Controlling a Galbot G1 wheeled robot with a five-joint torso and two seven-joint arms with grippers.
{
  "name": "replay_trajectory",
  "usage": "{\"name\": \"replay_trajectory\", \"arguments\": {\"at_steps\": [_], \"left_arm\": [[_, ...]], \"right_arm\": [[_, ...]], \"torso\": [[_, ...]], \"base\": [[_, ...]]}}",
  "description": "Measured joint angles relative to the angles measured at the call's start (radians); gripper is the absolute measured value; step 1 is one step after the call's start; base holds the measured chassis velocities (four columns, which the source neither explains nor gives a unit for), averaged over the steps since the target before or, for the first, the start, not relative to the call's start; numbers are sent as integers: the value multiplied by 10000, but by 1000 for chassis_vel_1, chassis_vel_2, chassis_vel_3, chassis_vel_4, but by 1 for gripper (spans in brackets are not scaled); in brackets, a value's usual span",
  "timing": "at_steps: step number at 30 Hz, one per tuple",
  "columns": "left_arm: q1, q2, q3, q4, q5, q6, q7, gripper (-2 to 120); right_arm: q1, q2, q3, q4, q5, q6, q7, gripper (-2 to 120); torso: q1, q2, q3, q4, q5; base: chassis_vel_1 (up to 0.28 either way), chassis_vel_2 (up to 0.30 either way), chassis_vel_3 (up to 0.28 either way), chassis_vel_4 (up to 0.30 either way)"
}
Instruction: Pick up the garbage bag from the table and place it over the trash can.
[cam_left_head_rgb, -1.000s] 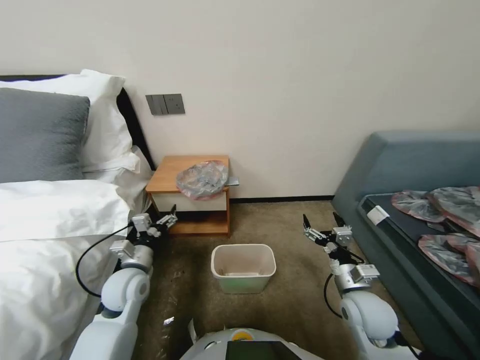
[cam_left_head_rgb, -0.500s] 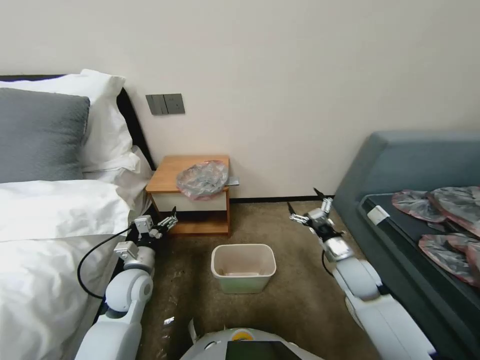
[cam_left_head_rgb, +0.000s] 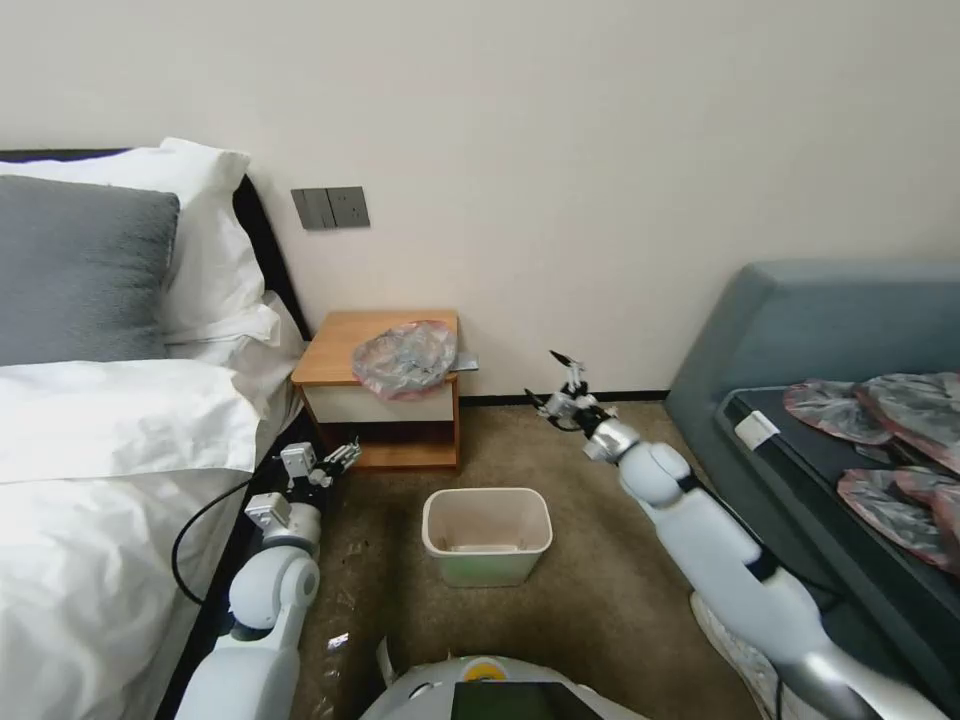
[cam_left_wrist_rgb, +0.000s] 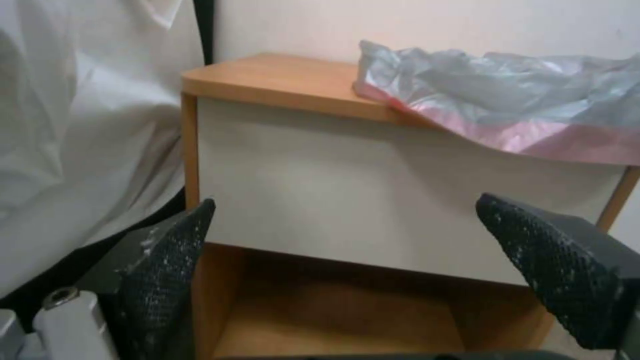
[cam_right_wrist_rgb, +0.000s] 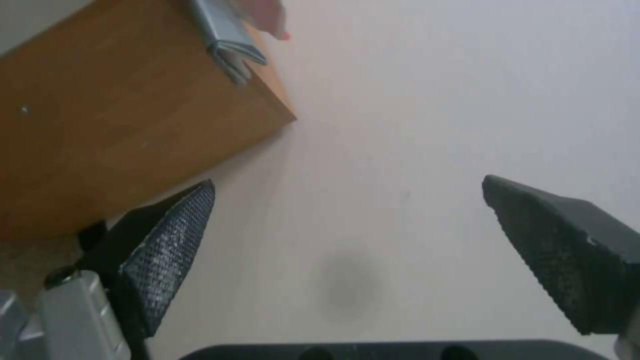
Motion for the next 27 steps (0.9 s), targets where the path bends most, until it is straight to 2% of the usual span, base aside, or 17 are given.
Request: {"name": "replay_trajectory", "arguments": {"at_steps": [2,5,7,9,16,23,26,27], "left_arm": [[-44,-10,-65,88,170,-119,39,100],[-56,-6,-81,102,196,-138,43,100],[-65,-22,-108,180,470,-231,47,100],[2,-87,-61,199,597,-290,51,100],[104,-247,25,211,907,-414,81,100],[162,-275,10,157,980,-458,95,100],[216,-298,10,167,1010,-500,95,100],[245,-322,15,180,1027,-515,94,100]], "right_arm": [[674,257,-547,-616,-287,91,-15,100],[910,359,-765,-861,-389,114,-24,100],[1659,622,-1526,-1640,-708,223,-62,100],[1929,819,-1788,-2072,-972,444,-41,100],[2508,1260,-2267,-2656,-1423,729,61,100],[2817,1653,-2258,-3072,-1935,1064,117,100],[2945,1749,-2262,-3229,-1973,1131,143,96],[3024,1769,-2294,-3313,-1992,1161,142,90]], "torso": [[0,0,-1,-1,1],[0,-1,-1,-2,1],[0,0,0,-2,0],[0,0,-1,-2,3],[0,-1,-1,-2,2],[0,0,-2,-2,2],[0,-1,-1,-2,2],[0,0,-1,-2,3]], "base": [[0,0,0,0],[0,0,0,0],[0,0,0,0],[0,0,0,0],[0,0,0,0],[0,0,0,0],[0,0,0,0],[0,0,0,0]]}}
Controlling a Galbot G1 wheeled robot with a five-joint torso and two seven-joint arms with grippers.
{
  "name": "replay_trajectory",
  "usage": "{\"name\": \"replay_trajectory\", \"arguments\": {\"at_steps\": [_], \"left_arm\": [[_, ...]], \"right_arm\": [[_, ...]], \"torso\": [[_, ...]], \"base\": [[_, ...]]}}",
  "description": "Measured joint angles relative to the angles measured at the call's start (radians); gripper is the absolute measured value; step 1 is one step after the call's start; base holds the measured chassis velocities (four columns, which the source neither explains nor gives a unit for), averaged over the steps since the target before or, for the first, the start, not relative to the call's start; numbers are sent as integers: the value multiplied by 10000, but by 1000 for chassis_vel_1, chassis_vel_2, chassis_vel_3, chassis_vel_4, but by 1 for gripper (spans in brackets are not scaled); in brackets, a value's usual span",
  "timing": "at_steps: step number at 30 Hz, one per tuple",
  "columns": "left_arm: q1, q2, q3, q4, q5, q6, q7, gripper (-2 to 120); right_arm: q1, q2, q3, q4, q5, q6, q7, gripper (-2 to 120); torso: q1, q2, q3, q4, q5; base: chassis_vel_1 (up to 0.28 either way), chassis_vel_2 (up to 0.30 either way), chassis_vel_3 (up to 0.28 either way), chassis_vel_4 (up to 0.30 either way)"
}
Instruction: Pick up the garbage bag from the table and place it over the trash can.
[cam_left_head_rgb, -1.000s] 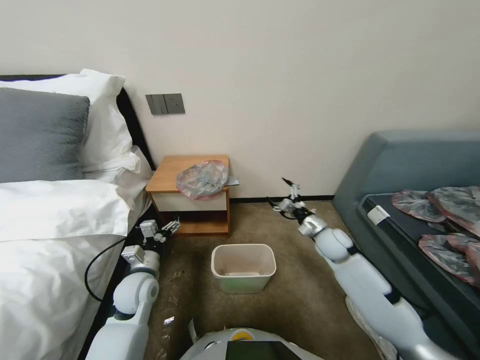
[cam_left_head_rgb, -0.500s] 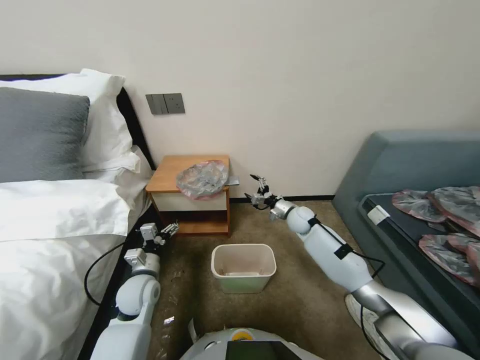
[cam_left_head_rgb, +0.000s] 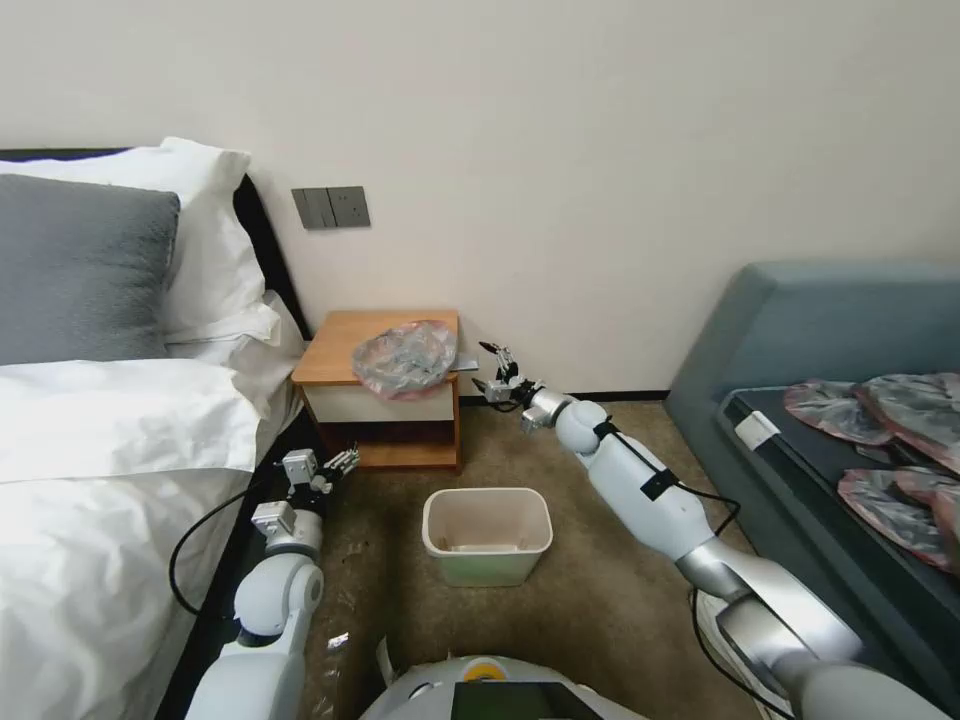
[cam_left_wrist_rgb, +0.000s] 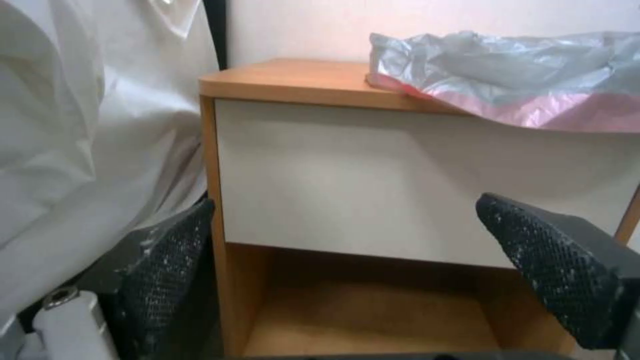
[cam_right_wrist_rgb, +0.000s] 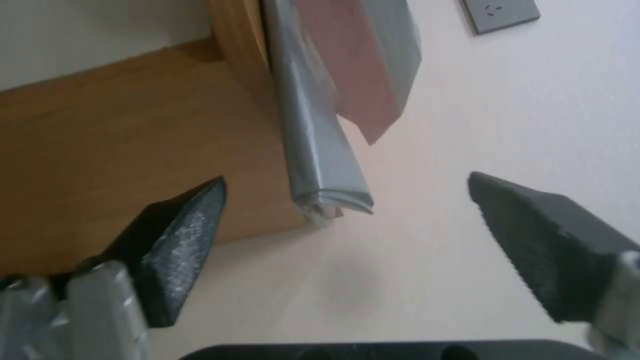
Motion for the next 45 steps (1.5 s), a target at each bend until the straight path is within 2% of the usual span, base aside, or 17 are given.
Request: {"name": "replay_trajectory", "arguments": {"at_steps": [2,4,5,8,9,11,12,15,16,20,21,24,36,45], "left_arm": [[8,-16,4,7,12,-8,0,100],[20,-100,34,33,73,-38,-2,100],[20,-100,34,33,73,-38,-2,100],[17,-141,79,49,116,-42,-2,100],[17,-141,79,49,116,-42,-2,100],[36,-154,98,52,148,-44,-3,100],[36,-154,98,52,148,-44,-3,100],[72,-182,130,57,196,-46,-2,100],[72,-182,130,57,196,-46,-2,100],[111,-222,168,59,241,-47,-2,100],[111,-222,168,59,241,-47,-2,100],[111,-193,142,60,246,-47,-10,100],[-60,-182,-16,301,168,-69,-309,100],[-228,-149,-215,446,-5,-71,-380,100]], "right_arm": [[29,4,-16,-29,-2,12,0,89],[181,8,-235,-192,-22,61,0,76],[181,8,-235,-192,-22,61,0,76],[238,137,-317,-372,-122,87,13,59],[238,137,-317,-372,-122,87,13,59],[306,193,-343,-473,-203,142,13,49],[306,193,-343,-473,-203,142,13,49],[321,253,-429,-525,-245,156,20,34],[321,253,-429,-525,-245,156,20,34],[321,338,-430,-630,-312,167,64,15],[321,338,-430,-630,-312,167,64,15],[340,301,-416,-628,-285,168,82,1],[-253,-147,-248,349,106,105,156,0],[-1705,-818,451,2343,690,-228,168,0]], "torso": [[0,0,0,0,-1],[0,0,0,0,-1],[0,0,0,0,-1],[0,0,0,-1,0],[0,0,0,-1,0],[0,0,0,1,-1],[0,0,0,1,-1],[0,0,0,-1,-1],[0,0,0,-1,-1],[0,-1,0,1,-1],[0,-1,0,1,-1],[0,0,0,1,-1],[-1,0,0,0,1],[-1,0,0,0,-1]], "base": [[0,0,0,0],[0,0,0,0],[0,0,0,0],[0,0,0,0],[0,0,0,0],[0,0,0,0],[0,0,0,0],[0,0,0,0],[0,0,0,0],[0,0,0,0],[0,0,0,0],[0,0,0,0],[0,0,0,0],[0,0,0,0]]}}
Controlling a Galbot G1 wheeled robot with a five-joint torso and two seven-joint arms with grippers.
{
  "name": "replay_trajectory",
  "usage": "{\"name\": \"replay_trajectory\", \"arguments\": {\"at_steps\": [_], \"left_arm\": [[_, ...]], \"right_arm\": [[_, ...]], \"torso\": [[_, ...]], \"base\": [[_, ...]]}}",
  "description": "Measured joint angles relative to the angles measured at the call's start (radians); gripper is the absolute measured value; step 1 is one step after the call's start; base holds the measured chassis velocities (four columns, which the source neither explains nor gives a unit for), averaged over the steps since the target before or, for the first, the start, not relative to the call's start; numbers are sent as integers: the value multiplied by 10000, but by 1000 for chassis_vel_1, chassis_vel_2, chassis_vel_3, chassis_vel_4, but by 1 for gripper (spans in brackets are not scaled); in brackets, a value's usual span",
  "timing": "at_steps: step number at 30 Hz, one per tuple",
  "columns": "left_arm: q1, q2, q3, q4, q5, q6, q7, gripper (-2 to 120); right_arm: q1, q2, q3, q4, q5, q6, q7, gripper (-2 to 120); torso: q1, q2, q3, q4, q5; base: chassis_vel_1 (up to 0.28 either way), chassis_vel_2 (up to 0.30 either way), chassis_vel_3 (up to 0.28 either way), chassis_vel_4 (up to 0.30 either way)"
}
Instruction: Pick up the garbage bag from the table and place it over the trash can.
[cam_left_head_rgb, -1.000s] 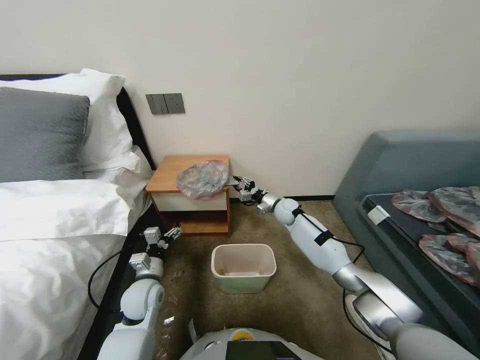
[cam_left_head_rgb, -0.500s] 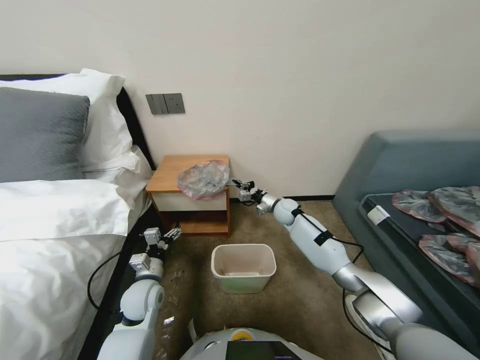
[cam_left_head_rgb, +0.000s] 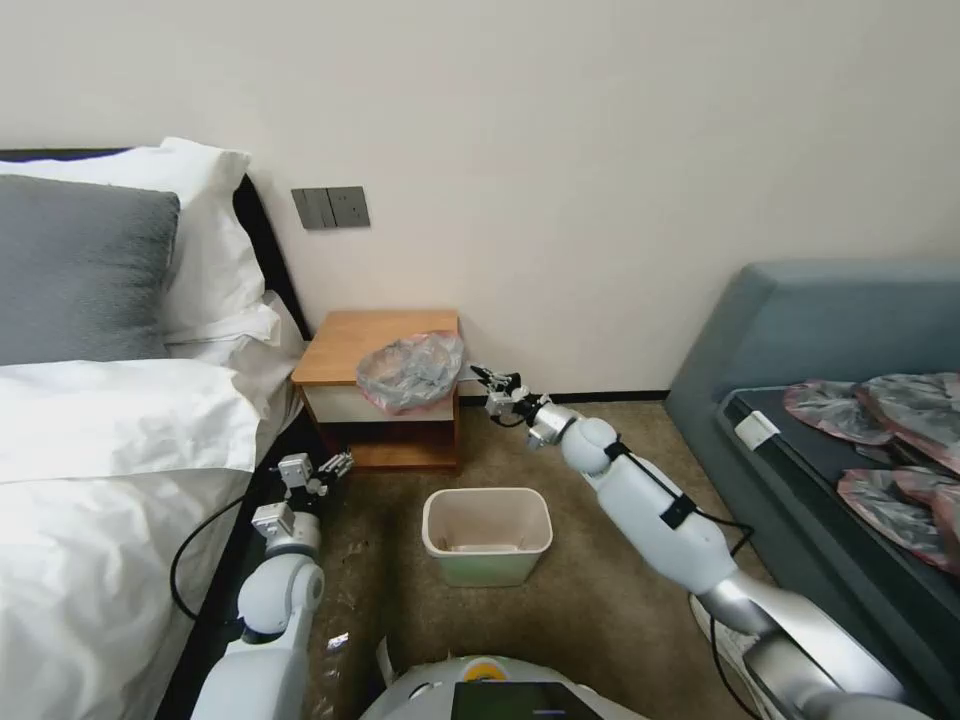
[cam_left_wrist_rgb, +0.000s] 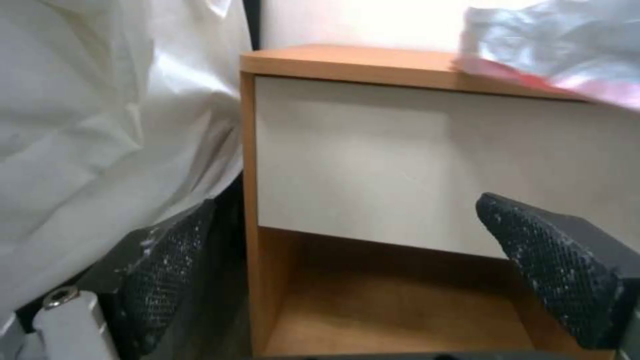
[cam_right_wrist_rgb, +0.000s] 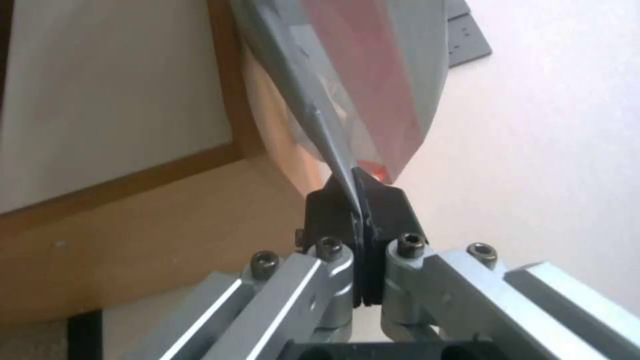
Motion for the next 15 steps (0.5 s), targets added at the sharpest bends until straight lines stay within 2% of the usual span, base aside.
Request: {"name": "replay_trajectory", "arguments": {"at_steps": [7,15], "left_arm": [[-69,-67,-143,3,-169,-18,-236,100],[-91,15,-280,-53,-282,-12,-319,100]], "right_arm": [[-1218,-273,418,1026,35,-37,-23,0],[-3304,-639,1117,2226,-268,199,-49,0]], "torso": [[0,1,0,0,0],[-1,0,-1,0,0]], "base": [[0,0,0,0],[0,0,0,0]]}}
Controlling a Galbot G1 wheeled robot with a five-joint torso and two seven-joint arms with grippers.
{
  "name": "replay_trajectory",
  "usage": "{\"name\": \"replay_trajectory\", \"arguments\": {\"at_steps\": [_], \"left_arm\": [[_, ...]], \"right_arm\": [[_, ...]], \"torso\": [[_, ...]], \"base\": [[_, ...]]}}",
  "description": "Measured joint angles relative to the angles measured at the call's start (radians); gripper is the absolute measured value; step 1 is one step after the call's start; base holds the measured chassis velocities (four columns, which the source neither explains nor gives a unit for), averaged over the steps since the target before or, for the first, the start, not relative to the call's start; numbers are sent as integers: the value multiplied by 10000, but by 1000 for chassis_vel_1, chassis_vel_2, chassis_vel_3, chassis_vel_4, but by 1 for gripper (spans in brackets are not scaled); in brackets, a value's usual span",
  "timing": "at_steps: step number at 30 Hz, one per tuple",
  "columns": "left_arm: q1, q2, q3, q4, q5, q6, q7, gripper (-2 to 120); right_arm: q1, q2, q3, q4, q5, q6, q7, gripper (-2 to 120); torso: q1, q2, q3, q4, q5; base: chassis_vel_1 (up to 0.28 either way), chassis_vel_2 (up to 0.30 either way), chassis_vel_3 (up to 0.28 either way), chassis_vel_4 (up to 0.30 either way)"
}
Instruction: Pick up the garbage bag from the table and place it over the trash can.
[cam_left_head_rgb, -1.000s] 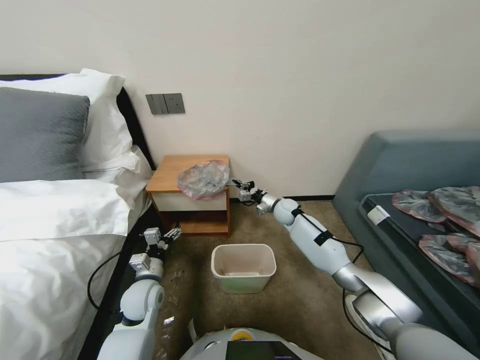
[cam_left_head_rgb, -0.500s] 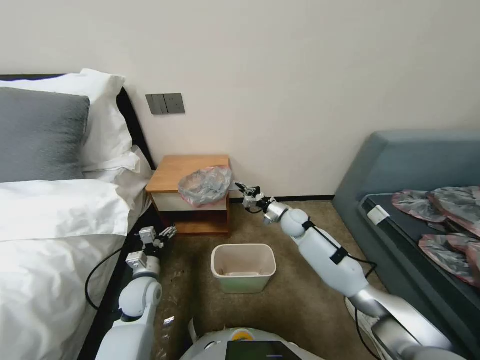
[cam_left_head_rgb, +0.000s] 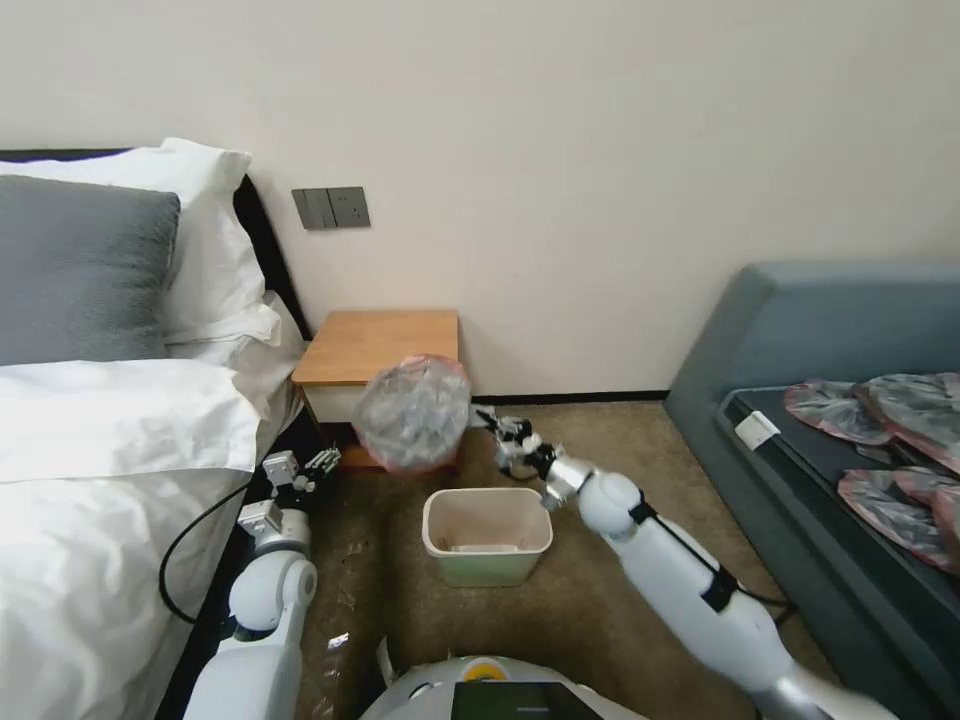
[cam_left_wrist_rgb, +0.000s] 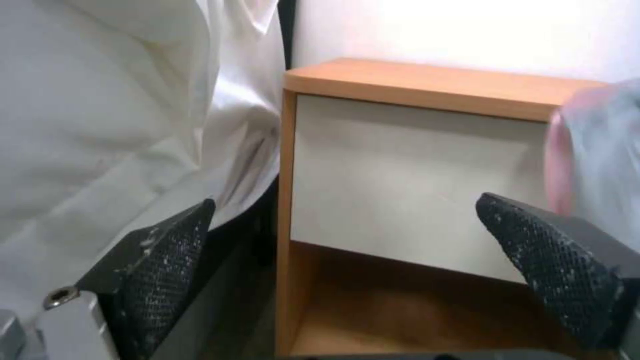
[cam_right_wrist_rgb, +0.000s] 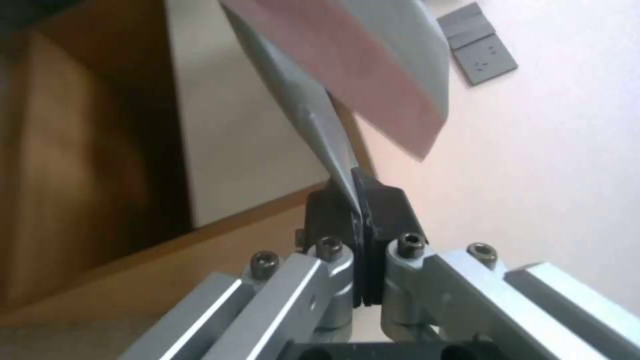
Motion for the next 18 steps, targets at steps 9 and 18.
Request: {"name": "replay_trajectory", "arguments": {"at_steps": [9,18], "left_arm": [[-143,16,92,56,-45,36,-2,100],[-184,122,192,89,-46,50,-2,100]], "right_arm": [[-2459,-322,1025,945,-746,912,145,0],[-3925,-617,1808,1365,-1043,1612,305,0]], "torso": [[0,0,0,0,0],[0,0,0,0,-1]], "base": [[0,0,0,0],[0,0,0,0]]}}
